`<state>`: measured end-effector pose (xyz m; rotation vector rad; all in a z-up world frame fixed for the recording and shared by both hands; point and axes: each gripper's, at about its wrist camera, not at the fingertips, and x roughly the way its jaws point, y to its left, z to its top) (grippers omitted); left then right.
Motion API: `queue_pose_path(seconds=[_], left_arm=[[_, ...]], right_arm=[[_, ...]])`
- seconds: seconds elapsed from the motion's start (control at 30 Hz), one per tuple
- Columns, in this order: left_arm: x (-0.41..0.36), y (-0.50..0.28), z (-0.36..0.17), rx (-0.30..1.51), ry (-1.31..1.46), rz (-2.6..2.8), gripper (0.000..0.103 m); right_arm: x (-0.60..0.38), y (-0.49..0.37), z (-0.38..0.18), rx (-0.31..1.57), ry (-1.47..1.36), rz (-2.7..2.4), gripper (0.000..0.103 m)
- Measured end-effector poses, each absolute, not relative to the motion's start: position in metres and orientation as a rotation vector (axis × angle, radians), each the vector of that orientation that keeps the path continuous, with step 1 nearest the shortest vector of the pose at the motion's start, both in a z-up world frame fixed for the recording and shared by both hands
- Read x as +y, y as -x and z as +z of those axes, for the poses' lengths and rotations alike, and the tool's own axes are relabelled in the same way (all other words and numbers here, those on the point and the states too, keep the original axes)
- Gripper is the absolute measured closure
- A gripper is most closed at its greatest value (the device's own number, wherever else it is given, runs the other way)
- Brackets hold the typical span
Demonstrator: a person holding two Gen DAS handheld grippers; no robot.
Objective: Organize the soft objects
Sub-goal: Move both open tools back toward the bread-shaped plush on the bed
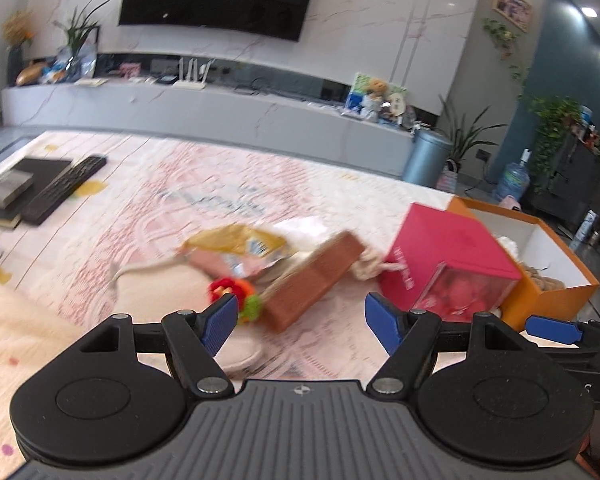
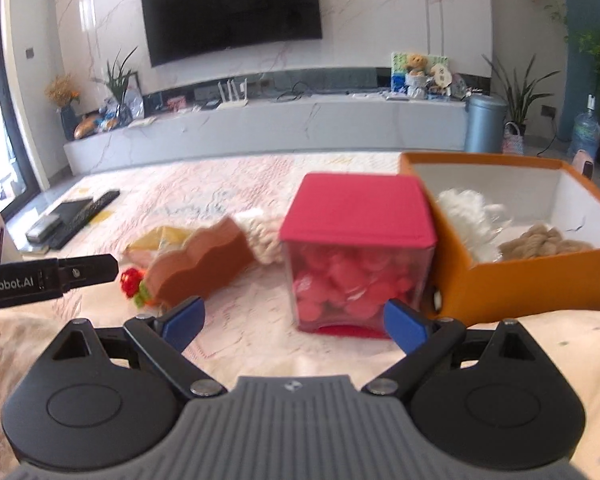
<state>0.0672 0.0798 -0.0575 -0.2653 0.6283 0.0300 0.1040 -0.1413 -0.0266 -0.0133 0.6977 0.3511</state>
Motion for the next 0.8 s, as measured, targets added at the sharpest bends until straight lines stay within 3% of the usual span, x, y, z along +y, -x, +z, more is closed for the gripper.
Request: queue_pose_path(seconds=[0.2,0.3,0.43,0.57,0.8], left_arm=[[0.103,-0.061,-0.077,0.66,0.345,0.065,0.021],[0.107,-0.058,-0.078,0.646,0.359,0.067,0.021],[0.115,-0.06,-0.075,0.632,0.373,0.094,0.021],[0.121,-0.077,-0.072,0.715,0.295,0.143,0.035],[0.155,-0.09,-0.072,0.732,0.358,0.185,0.035]], right_arm=[[-0.119,-0.111,-0.039,0.722,0.045,0.383,0.017],[-0.107,-0.116,-0.045,0.74,0.059,0.408,0.026],[-0.095,-0.126,-0.047,0.756,0.048,0.437,0.025],[-0.078,-0.137,-0.046,0.775,0.026,0.471,0.025],[-0.043,-0.168,-0.05,0.822,-0.057,0.482,0.021]])
